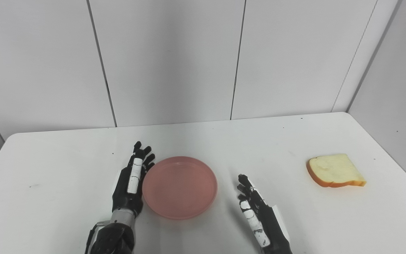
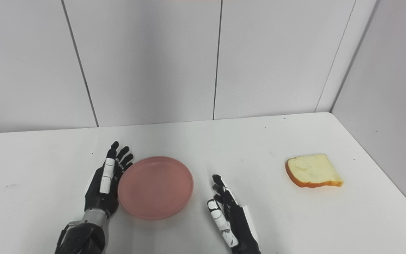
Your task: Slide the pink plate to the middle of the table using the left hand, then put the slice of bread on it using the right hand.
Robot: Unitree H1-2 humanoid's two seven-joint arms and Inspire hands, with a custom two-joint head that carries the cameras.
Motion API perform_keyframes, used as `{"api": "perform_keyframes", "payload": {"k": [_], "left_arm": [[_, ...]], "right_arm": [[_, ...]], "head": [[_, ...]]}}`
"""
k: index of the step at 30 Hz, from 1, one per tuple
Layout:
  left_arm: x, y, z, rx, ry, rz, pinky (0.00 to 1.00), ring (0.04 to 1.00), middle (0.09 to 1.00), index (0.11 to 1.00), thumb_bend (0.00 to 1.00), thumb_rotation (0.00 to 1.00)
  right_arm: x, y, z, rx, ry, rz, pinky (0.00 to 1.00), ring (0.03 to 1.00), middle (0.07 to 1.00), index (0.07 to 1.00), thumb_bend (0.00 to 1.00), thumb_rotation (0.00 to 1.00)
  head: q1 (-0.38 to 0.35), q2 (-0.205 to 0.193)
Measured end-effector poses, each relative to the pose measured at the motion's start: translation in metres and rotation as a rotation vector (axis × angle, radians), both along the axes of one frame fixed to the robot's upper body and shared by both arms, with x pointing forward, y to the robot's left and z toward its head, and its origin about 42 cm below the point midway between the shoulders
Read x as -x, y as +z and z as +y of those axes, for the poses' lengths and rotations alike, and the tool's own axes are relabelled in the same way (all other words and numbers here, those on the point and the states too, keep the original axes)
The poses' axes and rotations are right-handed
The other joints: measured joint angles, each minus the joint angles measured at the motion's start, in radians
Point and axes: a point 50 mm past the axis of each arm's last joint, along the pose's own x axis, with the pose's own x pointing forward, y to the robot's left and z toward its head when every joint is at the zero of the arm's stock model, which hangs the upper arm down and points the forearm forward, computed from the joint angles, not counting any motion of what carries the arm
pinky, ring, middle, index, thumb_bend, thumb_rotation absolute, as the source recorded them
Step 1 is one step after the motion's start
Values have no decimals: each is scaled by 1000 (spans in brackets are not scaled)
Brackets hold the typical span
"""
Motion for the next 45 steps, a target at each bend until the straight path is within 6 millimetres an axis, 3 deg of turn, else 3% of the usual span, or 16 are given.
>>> {"api": "perform_keyframes", "payload": {"k": [5,7,9,12,15,20,24,29,34,40,45], "left_arm": [[-3,-1,3,4,0,-12,972,933,944,1000,931,820],[-6,-4,4,5,-1,-13,962,930,939,1000,936,817],[-9,-4,6,8,2,-21,943,923,932,998,949,811],[-14,-6,9,7,5,-30,955,928,938,1000,962,808],[-18,-9,12,0,7,-30,951,926,929,1000,961,827],[-18,-10,9,0,1,-34,936,928,933,1000,944,839],[-17,-8,3,12,-4,-39,946,924,927,1000,955,819],[-17,-9,6,18,5,-34,953,922,936,996,970,807],[-18,-9,6,18,5,-36,942,921,920,1000,972,821],[-18,-9,5,14,3,-39,949,924,923,1000,964,813],[-18,-8,5,17,5,-41,951,924,934,1000,961,819]], "right_arm": [[3,8,3,152,-11,-111,927,936,932,898,845,827],[4,12,1,217,-23,-152,903,920,925,903,845,826],[4,22,-6,343,-38,-205,872,916,936,924,864,848],[7,54,-25,551,-40,-316,863,931,950,929,891,812],[7,77,-55,733,-18,-344,824,901,921,887,935,712],[-13,120,-102,859,-50,-346,770,854,891,860,997,705],[-22,149,-133,957,-32,-325,767,862,896,866,1000,657],[-26,170,-158,1121,-12,-271,882,936,929,894,1000,663],[-37,187,-181,1238,27,-194,974,966,940,887,1000,516],[-55,222,-208,1320,42,-88,911,929,921,899,1000,484],[-73,239,-226,1375,50,54,974,960,943,934,1000,448]], "head": [[-30,-3],[-32,-3],[-78,-11],[-100,-17],[-104,-20],[-86,-23],[-72,-15],[-89,-12],[-87,-12],[-78,-11],[-71,-9]]}}
